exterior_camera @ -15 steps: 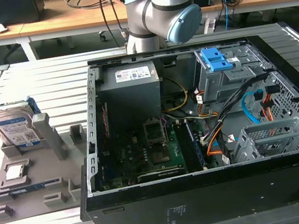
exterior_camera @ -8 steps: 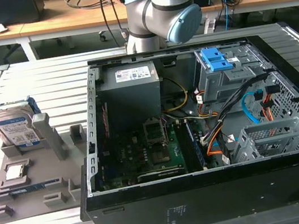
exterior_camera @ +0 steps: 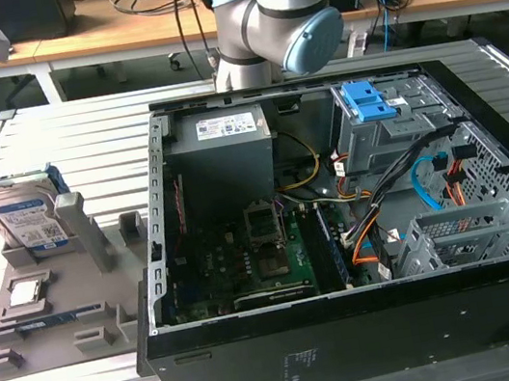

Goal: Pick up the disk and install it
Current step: 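Pick up the disk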

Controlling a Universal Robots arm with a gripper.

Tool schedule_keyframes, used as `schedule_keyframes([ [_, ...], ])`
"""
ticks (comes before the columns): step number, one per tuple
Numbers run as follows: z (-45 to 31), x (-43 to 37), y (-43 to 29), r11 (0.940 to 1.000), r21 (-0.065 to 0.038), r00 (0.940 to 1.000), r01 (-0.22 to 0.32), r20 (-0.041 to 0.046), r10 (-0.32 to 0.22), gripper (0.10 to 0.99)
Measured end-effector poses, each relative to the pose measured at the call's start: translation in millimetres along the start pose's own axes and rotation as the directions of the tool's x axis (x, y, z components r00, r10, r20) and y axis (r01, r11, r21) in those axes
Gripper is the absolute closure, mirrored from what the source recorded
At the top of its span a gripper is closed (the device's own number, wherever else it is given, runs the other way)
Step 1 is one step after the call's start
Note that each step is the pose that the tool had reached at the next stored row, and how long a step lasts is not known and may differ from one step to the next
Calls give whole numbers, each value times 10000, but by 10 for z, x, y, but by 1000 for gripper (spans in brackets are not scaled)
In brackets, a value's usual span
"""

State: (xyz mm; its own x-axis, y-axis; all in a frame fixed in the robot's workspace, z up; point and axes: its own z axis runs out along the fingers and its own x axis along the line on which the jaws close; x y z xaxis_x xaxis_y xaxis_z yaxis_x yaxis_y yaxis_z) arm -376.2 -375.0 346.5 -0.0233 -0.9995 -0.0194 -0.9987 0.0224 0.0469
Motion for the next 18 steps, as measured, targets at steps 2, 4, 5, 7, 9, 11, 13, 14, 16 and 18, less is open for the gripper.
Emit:
schedule_keyframes([
  [2,48,-26,-2,10000,2,10000,-1,2,1,486],
  [4,104,-44,-7,10000,1,10000,0,-1,0,486],
  [5,120,-45,-9,10000,0,10000,2,-2,-2,486],
  [7,163,-46,-15,10000,1,10000,21,-8,-21,486],
  [9,242,-46,-50,9997,-4,9997,252,-30,-252,486],
  [11,326,-47,-60,9988,-9,9988,486,-42,-486,486],
  [13,364,-49,-61,9984,-10,9984,564,-45,-564,486],
  [14,398,-50,-62,9980,-13,9980,637,-49,-637,486],
  [16,469,-50,-65,9971,-15,9971,758,-54,-758,486],
  [18,534,-50,-68,9964,-17,9964,842,-58,-842,486],
])
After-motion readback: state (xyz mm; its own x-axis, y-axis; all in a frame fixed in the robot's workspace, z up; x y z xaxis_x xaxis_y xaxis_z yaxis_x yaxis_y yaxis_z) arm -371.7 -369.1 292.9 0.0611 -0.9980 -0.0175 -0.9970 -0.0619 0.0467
